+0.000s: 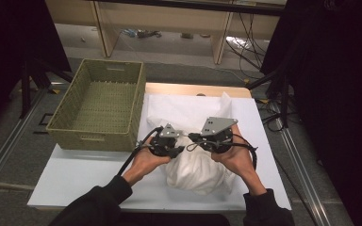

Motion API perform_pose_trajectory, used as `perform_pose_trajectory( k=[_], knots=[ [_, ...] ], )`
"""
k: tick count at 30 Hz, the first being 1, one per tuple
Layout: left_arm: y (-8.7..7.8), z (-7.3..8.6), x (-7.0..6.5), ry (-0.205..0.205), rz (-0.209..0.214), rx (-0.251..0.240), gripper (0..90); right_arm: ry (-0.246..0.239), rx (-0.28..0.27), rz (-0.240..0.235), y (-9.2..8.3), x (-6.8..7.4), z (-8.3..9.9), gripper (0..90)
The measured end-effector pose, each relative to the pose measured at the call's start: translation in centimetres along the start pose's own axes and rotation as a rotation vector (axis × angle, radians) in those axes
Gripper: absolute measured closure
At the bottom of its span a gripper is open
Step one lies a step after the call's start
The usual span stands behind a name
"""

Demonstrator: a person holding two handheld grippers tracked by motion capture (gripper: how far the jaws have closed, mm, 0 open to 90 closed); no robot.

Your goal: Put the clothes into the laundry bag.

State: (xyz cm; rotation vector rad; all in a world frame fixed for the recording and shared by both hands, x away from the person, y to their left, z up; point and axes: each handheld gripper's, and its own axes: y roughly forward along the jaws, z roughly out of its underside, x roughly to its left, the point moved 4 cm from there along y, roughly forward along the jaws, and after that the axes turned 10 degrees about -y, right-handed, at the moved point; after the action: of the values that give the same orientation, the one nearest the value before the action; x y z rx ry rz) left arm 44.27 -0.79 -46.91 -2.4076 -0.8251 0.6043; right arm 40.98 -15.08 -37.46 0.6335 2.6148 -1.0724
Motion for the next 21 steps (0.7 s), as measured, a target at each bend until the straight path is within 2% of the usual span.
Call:
perform_pose_trajectory(
  k=[1,2,4,5,6,8,11,13,15,17,18,20,21],
  knots=[
    [1.0,0.0,0.4,-0.077,-0.001,-0.036,84.6,0.006,0.007,-0.005,-0.1,0.1,0.0,90.0],
    [1.4,0.1,1.1,-0.078,0.012,-0.005,84.4,-0.006,0.006,-0.008,0.0,0.1,0.0,90.0],
    [2.0,0.0,1.1,-0.139,0.032,-0.036,82.6,-0.019,0.016,-0.011,0.3,0.2,0.0,90.0],
    [1.9,0.1,1.1,-0.131,0.025,-0.033,80.6,-0.024,0.019,-0.012,0.5,0.2,0.2,90.0],
    [1.3,0.2,1.2,-0.091,0.006,-0.009,77.8,-0.019,0.021,-0.014,0.5,0.3,0.2,90.0],
    [0.2,0.2,1.5,-0.073,-0.018,0.001,67.3,-0.017,0.021,-0.016,0.7,0.2,0.3,90.0],
    [-2.0,0.5,2.0,-0.091,-0.057,0.009,42.8,-0.017,0.021,-0.004,0.6,0.1,0.4,90.0],
    [-4.1,1.2,2.2,-0.108,-0.042,-0.004,35.9,-0.018,0.019,-0.001,0.4,0.1,0.3,90.0],
    [-6.2,2.2,1.8,-0.116,-0.009,0.004,29.9,-0.015,0.021,0.002,0.3,0.0,0.3,90.0],
    [-7.4,3.2,1.2,-0.068,0.0,0.033,28.2,-0.021,0.024,0.001,0.4,0.0,0.3,90.0],
    [-7.9,3.8,0.9,-0.047,0.011,0.058,26.8,-0.023,0.026,0.002,0.4,0.0,0.4,90.0],
    [-7.7,4.8,0.0,-0.045,0.033,0.078,23.2,-0.016,0.029,0.001,0.5,0.0,0.3,90.0],
    [-7.2,5.3,-0.7,-0.05,0.058,0.086,22.2,-0.016,0.033,-0.002,0.5,0.0,0.3,90.0]
  ],
)
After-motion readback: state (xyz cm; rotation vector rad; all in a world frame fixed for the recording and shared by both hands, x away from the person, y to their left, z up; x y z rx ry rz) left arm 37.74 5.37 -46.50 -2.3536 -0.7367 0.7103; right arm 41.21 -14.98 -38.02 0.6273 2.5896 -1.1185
